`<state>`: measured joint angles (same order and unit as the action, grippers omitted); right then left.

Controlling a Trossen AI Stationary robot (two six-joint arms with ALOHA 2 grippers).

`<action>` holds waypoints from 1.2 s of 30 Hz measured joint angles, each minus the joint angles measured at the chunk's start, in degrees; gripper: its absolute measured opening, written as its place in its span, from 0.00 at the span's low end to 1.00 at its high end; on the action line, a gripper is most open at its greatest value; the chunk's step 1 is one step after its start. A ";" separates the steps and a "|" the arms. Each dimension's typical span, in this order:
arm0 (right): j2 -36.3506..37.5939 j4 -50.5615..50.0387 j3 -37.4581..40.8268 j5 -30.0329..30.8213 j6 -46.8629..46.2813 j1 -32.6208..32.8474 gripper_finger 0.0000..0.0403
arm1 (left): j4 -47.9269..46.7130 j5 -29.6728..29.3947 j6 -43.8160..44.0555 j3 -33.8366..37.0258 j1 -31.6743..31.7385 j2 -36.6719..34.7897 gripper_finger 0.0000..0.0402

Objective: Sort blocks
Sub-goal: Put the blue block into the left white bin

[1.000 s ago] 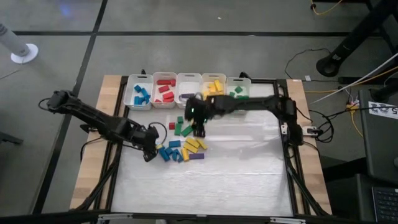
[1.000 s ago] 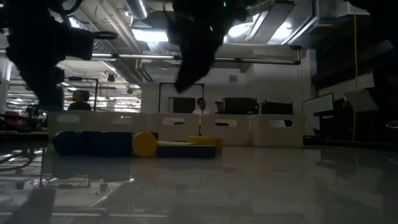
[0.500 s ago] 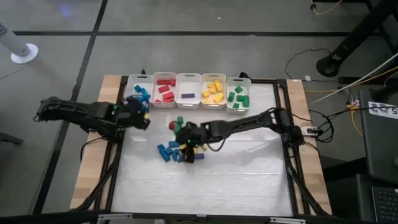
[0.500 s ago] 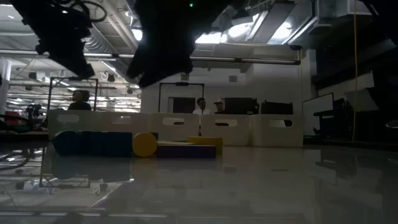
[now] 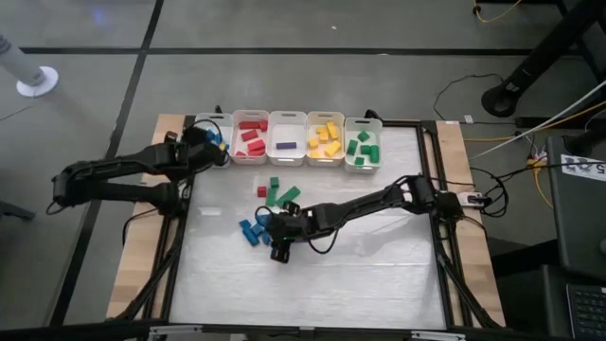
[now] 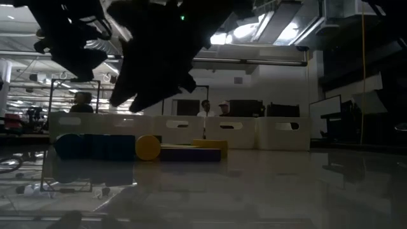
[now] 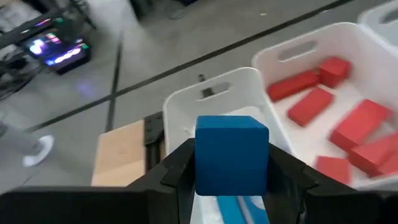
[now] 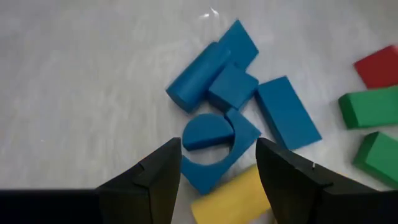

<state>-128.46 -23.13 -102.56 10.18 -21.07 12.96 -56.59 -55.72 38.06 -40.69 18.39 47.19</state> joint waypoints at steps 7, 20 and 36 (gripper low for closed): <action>-2.13 0.24 0.01 2.24 -2.56 0.19 0.51 | 7.75 0.46 -6.81 -0.01 7.05 3.25 0.33; -3.48 1.09 0.02 5.27 -3.10 0.16 0.51 | 10.70 6.25 -8.98 0.02 12.38 10.42 0.46; -5.54 2.47 -0.09 5.57 -4.23 0.06 0.30 | 11.01 16.80 -9.17 0.02 12.70 10.56 0.49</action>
<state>-134.01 -20.66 -102.65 15.74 -25.30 13.02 -45.58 -38.93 28.89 -40.66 31.09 57.75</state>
